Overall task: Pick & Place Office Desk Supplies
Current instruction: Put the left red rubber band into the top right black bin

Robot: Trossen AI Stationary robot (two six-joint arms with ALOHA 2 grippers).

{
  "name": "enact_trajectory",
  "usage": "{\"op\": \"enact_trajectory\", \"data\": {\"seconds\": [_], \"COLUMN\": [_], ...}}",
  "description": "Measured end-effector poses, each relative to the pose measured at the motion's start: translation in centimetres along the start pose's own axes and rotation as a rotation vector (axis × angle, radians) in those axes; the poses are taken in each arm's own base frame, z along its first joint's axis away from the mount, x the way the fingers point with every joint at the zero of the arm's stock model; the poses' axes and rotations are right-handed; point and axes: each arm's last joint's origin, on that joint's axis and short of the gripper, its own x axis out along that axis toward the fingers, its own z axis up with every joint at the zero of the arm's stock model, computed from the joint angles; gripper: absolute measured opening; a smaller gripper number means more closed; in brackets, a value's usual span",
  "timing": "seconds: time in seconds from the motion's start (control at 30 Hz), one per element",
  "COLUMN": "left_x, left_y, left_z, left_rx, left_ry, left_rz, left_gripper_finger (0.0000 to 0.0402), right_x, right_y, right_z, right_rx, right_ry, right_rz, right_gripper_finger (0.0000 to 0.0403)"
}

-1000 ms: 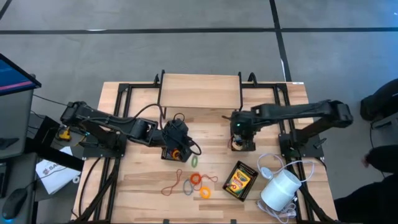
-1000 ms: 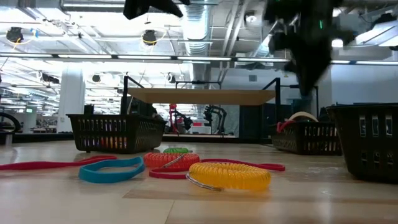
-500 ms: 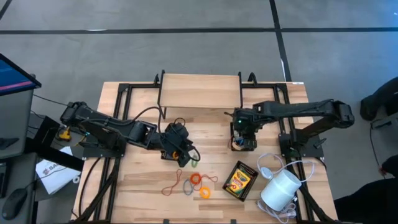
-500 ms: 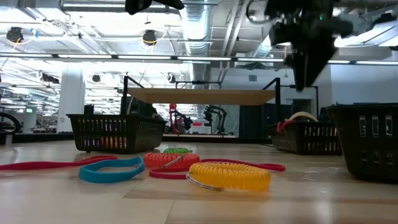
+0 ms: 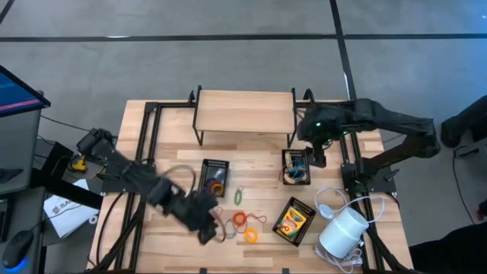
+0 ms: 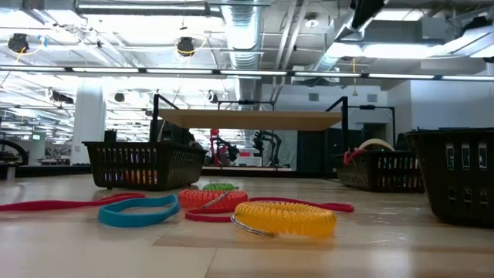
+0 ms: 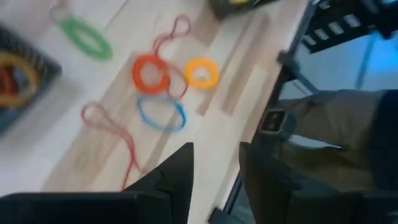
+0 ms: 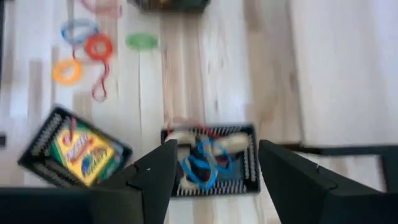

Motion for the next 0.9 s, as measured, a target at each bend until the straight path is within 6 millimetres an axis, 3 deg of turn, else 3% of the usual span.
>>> {"op": "enact_trajectory", "data": {"seconds": [0.13, 0.3, 0.43, 0.63, 0.9], "left_x": [1.9, 7.6, 10.4, 11.2, 12.9], "left_y": [-0.8, -0.5, 0.5, 1.2, 3.9], "left_z": [-2.5, -4.4, -5.6, -5.5, -6.3], "left_rx": [-0.013, -0.011, -0.005, 0.012, -0.011], "left_ry": [0.032, 0.229, 0.301, 0.239, 0.255], "left_rz": [0.052, 0.134, 0.243, 0.31, 0.321], "left_gripper_finger": [0.0123, 0.0129, 0.0141, 0.0172, 0.027], "right_x": [-0.4, 0.3, 0.5, 0.5, 0.5], "right_y": [-0.2, -0.4, -0.4, -0.4, -0.3], "right_z": [0.2, 0.4, 0.5, 0.3, 0.2], "right_rx": [0.01, 0.02, 0.043, 0.063, 0.073], "right_ry": [-0.033, 0.003, 0.01, 0.027, 0.044], "right_rz": [-0.005, -0.01, -0.007, -0.003, -0.001], "right_gripper_finger": [0.0219, 0.0219, 0.0219, 0.0219, 0.0219]}}
